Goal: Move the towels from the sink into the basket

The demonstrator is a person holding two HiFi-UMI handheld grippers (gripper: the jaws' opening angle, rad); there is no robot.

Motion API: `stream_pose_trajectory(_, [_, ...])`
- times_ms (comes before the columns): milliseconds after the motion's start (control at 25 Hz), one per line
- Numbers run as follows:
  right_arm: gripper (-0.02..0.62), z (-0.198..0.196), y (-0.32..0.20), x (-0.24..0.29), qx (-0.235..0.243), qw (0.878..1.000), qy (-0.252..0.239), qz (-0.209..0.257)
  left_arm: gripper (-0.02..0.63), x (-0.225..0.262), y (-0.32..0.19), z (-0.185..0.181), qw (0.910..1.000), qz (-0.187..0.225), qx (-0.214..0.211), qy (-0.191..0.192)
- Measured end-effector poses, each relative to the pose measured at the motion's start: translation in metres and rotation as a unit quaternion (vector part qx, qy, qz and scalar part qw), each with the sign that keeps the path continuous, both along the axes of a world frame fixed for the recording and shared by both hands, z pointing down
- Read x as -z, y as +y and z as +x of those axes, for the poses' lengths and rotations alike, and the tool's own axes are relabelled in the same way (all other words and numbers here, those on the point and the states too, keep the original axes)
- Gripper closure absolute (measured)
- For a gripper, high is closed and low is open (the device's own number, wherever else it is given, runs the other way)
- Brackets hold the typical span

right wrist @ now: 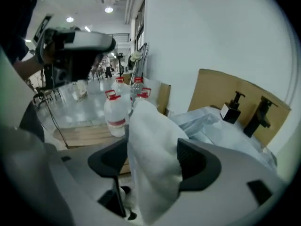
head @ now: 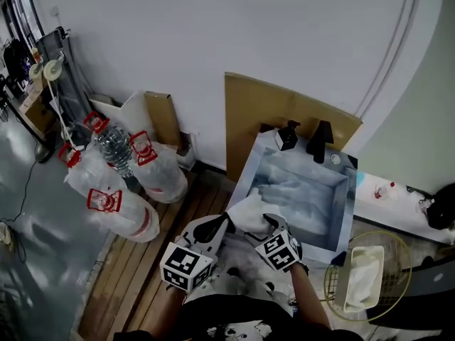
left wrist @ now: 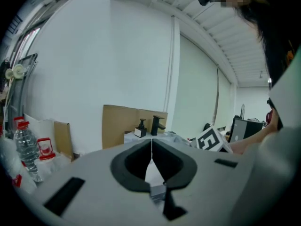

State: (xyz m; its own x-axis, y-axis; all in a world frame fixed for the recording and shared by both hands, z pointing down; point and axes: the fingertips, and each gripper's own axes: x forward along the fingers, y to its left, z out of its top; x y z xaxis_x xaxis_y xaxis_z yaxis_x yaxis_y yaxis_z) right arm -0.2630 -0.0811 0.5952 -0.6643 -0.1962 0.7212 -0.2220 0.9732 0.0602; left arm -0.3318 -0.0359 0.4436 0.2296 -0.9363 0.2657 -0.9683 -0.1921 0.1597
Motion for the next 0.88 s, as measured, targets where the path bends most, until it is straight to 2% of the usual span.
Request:
stream_pose_trajectory(80, [0.273, -0.002, -0.008, -0.014, -0.014, 0.999, 0.029, 0.014, 0.597, -0.005, 0.003, -0.007, 1.0, -0.006, 0.005, 0.0])
stream_pose_trajectory(160, [0.28, -0.004, -0.014, -0.023, -0.036, 0.999, 0.037, 0.011, 0.597, -0.007, 0.003, -0.01, 1.0, -0.008, 0.005, 0.001])
stream_pose_trajectory(360, [0.41, -0.003, -0.027, -0.025, -0.089, 0.995, 0.033, 0.0, 0.597, -0.009, -0.002, -0.006, 0.9999, -0.011, -0.008, 0.0])
stream_pose_trajectory(520, [0.457, 0.004, -0.031, -0.009, -0.143, 0.989, -0.014, -0.028, 0.597, -0.004, -0.008, 0.006, 0.9995, -0.007, -0.031, 0.002])
stream_pose_trajectory(680, [0.469, 0.02, -0.037, 0.02, -0.207, 0.973, -0.087, -0.059, 0.597, -0.002, -0.014, 0.015, 0.9988, -0.005, -0.05, 0.0])
stream_pose_trajectory(880, [0.474, 0.045, -0.044, 0.064, -0.238, 0.956, -0.158, -0.061, 0.597, -0.001, -0.026, 0.029, 0.9973, -0.003, -0.073, -0.003])
